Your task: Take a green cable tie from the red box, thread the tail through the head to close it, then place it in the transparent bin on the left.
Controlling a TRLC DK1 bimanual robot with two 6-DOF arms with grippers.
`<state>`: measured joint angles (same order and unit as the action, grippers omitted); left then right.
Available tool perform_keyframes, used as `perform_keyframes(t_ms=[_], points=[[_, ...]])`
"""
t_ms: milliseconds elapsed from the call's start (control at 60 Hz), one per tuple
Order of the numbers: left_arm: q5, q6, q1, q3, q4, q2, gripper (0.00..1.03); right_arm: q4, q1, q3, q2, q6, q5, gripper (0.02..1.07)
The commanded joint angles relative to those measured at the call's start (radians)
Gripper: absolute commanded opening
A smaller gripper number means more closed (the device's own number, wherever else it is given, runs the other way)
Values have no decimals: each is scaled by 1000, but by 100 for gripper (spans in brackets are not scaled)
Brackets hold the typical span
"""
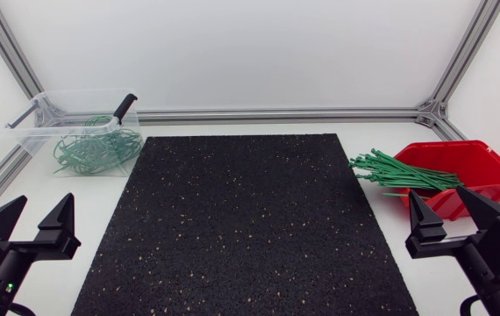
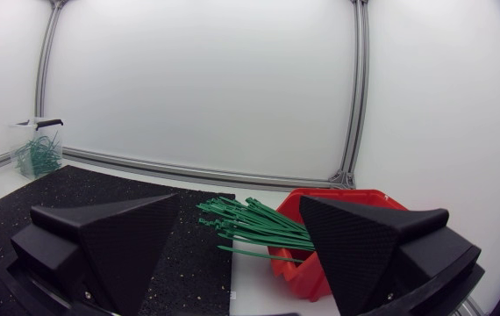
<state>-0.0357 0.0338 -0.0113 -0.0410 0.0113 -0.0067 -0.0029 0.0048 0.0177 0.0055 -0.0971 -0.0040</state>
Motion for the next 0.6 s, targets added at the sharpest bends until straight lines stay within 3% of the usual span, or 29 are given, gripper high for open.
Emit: perform_keyframes(t_ms=[0,300,583], points=[[-7,3,1,39,-14,-6,100,4,-3,-19,-13,19,-2,102],[-7,3,-3,39,-14,-6,100,1,-3,1,-13,19,-2,102],[-7,3,-7,39,-14,-6,100,-77,8,168,-9,46,7,102]])
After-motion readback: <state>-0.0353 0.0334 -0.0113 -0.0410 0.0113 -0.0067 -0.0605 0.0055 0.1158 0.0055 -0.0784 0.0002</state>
